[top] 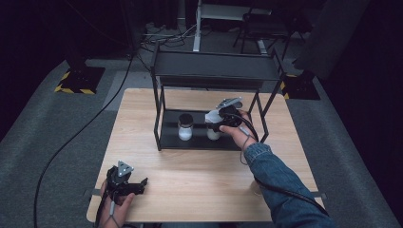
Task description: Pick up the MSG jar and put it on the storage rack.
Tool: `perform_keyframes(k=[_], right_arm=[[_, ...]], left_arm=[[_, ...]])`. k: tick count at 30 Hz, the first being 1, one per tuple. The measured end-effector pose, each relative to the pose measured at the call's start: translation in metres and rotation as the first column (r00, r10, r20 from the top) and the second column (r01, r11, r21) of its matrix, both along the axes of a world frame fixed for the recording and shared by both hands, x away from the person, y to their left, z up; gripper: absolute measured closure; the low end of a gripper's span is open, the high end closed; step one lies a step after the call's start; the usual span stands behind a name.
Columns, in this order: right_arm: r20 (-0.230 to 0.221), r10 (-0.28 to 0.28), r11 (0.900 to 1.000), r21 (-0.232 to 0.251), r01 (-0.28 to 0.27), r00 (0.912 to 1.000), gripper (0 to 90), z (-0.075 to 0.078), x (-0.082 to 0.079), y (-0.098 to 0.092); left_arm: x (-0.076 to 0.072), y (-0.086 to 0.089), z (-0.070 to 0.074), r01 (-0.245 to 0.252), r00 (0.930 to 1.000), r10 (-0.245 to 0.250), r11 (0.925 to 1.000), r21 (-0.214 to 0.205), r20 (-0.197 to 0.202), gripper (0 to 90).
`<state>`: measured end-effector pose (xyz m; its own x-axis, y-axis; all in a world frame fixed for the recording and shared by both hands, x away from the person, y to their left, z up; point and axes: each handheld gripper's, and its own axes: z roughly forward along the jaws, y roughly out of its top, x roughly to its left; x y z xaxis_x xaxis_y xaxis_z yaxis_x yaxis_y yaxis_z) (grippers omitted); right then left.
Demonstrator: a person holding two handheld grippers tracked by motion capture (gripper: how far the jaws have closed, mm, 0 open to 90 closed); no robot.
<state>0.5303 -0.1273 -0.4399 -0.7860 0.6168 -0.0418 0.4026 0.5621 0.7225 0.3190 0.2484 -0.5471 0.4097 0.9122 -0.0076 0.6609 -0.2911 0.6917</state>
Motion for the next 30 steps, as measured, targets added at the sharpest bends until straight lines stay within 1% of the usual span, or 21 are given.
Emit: perform_keyframes(k=[3, 10, 13, 18, 20, 22, 26, 30], right_arm=[[-0.009, -0.002, 1.0, -0.004, 0.002, 1.0, 30.3, -0.002, 0.0, 0.0], [-0.01, -0.003, 1.0, 0.008, 0.003, 0.9999, 30.2, -0.003, 0.001, -0.002], [-0.023, -0.013, 0.9997, 0.02, 0.013, 0.9997, 30.1, -0.003, 0.002, -0.004], [-0.022, -0.017, 0.9994, 0.031, 0.018, 0.9996, 29.8, -0.004, 0.004, -0.006], [-0.016, -0.017, 0.9993, 0.032, 0.018, 0.9997, 28.0, -0.004, 0.004, -0.006], [-0.004, -0.01, 0.9994, 0.033, 0.01, 0.9999, 24.4, -0.002, 0.004, -0.006], [0.005, -0.003, 0.9995, 0.032, 0.002, 1.0, 19.3, 0.002, 0.002, -0.005], [0.013, -0.013, 0.9992, 0.037, 0.013, 0.9998, 15.9, 0.008, -0.001, -0.007]], left_arm=[[0.0, 0.0, 0.0, -0.001, 1.0, 0.001, 1.0, 0.0, 0.0, 4.8], [0.0, 0.0, 0.0, 0.0, 1.0, 0.0, 1.0, -0.001, 0.0, 4.6], [0.0, 0.0, 0.0, 0.0, 1.0, 0.0, 1.0, -0.002, 0.0, 4.6], [0.0, 0.0, 0.0, 0.0, 1.0, 0.0, 1.0, -0.001, 0.001, 4.6], [0.0, 0.0, 0.0, 0.0, 1.0, 0.0, 1.0, -0.001, 0.001, 4.6], [0.0, 0.0, 0.0, 0.0, 1.0, 0.0, 1.0, -0.001, 0.001, 4.6], [0.0, 0.0, 0.0, 0.0, 1.0, 0.0, 1.0, -0.001, 0.001, 4.6], [0.0, 0.0, 0.0, 0.0, 1.0, 0.0, 1.0, -0.001, 0.001, 4.5]])
